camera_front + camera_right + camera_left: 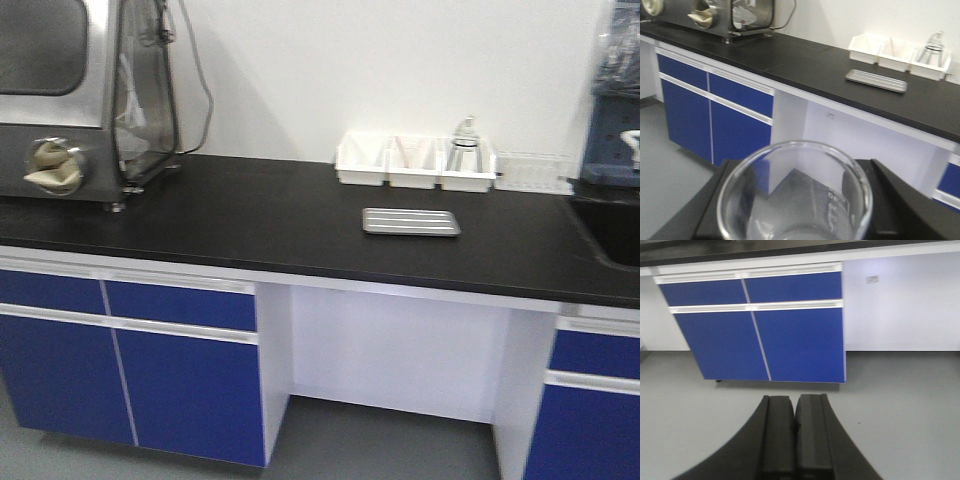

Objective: Move beaker to silver tray on left bench
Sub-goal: 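Drive the base to the bench with the silver tray, holding the beaker, then lower the held beaker with the right gripper onto the silver tray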

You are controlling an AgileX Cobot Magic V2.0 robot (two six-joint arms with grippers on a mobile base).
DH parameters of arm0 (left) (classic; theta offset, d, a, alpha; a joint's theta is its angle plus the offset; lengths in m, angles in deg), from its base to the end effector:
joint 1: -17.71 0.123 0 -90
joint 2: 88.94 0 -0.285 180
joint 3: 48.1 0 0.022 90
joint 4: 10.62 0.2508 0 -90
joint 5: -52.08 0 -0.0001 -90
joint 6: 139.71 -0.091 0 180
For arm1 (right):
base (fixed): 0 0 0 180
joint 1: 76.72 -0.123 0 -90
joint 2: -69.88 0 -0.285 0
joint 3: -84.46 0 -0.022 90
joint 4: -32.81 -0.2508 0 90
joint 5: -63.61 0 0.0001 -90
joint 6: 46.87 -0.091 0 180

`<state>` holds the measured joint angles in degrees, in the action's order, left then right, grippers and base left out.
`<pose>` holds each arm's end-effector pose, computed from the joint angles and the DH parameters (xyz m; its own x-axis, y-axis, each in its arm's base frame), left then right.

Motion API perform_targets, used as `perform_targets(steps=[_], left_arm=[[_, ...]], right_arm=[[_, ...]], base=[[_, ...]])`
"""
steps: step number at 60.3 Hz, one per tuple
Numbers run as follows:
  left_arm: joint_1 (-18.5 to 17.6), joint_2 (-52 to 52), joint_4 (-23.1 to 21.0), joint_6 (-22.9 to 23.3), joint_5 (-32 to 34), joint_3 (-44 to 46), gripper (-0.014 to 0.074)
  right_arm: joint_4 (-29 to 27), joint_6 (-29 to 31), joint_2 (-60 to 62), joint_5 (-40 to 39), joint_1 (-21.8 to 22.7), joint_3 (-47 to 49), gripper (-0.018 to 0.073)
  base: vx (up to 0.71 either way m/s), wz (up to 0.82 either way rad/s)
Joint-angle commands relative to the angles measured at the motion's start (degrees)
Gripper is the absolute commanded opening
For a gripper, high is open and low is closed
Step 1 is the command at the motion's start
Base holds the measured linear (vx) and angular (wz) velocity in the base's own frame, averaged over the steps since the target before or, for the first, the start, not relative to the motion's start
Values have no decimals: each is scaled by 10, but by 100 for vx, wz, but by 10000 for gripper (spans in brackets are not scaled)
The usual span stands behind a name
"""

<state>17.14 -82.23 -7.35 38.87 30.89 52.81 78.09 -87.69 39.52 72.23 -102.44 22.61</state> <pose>0.0525 0.0014 0.1700 -0.2915 0.0808 -0.9531 0.0130 0.9967 0.0805 0.0899 0.0325 0.2662 -0.1054 -0.1304 -0.9858 -0.3451 0.9346 -0.0867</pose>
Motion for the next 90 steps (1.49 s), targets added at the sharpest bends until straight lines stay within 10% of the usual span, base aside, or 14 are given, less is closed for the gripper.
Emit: perform_targets(steps=[1,90], left_arm=[[-3,-4,-2,1,43,-11,1],[-3,-4,-2,1,43,-11,1]], right_arm=[[6,-2,-1,-32,1,18,-11],[6,-2,-1,-32,1,18,-11]], base=[[13,40],[32,-9]])
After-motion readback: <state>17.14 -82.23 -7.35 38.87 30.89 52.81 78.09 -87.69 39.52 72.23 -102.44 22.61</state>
